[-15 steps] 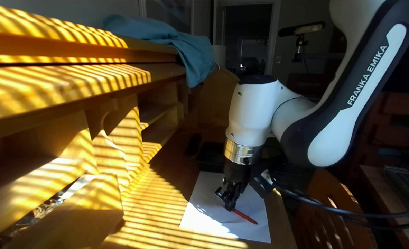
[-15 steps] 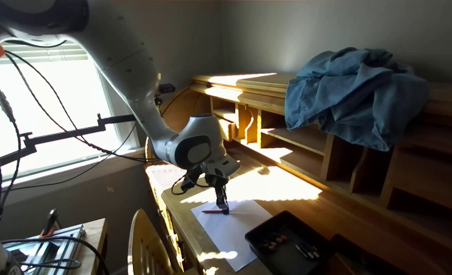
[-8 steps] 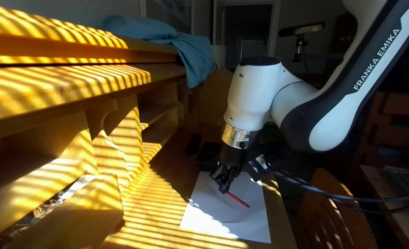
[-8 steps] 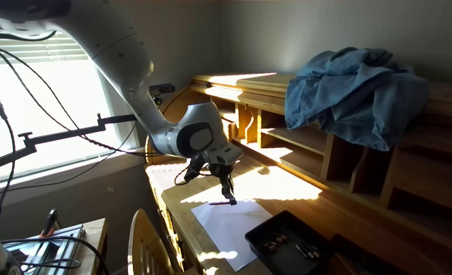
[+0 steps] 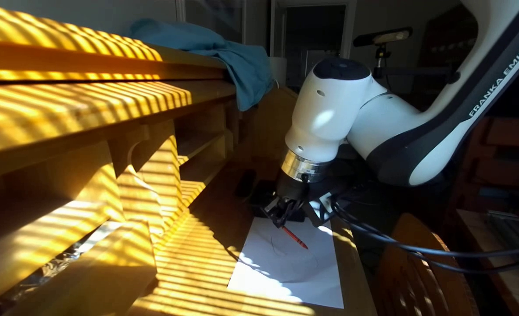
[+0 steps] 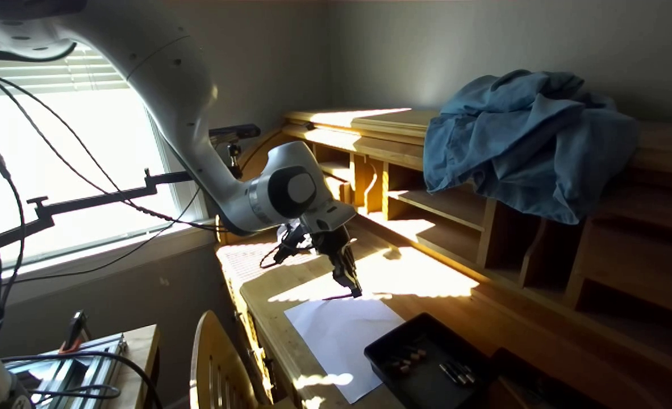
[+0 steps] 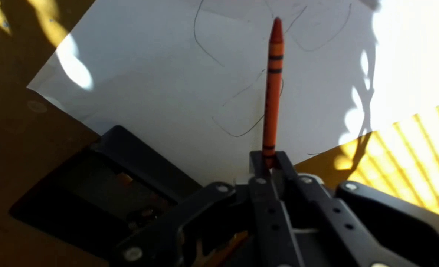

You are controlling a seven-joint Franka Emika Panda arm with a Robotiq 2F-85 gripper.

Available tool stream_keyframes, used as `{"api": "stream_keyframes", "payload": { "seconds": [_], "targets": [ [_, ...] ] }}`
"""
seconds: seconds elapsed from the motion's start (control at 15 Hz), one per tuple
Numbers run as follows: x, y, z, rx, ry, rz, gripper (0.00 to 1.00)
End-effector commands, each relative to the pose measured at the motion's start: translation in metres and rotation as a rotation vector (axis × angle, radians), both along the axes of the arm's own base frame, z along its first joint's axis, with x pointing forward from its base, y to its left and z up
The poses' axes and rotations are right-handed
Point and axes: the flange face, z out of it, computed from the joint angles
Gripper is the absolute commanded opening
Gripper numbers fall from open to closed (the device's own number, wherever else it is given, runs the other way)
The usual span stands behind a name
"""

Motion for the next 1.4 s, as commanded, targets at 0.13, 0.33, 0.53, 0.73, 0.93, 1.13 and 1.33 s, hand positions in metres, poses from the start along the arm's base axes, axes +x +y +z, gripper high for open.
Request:
{"api": "stream_keyframes", "payload": {
  "seconds": [0.13,0.33,0.53,0.73,0.93,1.13,1.33],
  "targets": [
    [-0.002,0.012,0.017,-0.093,-0.072,-0.024,0.02],
    [-0.002,0.011,0.006,-0.049,-0.042,-0.005,0.09],
    [-0.002,0.008,0.004,-0.046,-0.037,-0.011,0.09],
    [0.006,0.004,0.005,-0.251,-0.078,-0.064,0.02],
    [0.008,0.004,0.008,-0.37,-0.128,-0.12,0.02],
    [0.008,0.012,0.007,-0.458,-0.166,-0.161,0.02],
    [0.009,0.022,0.002,-0.476,-0.191,-0.171,0.02]
  ]
}}
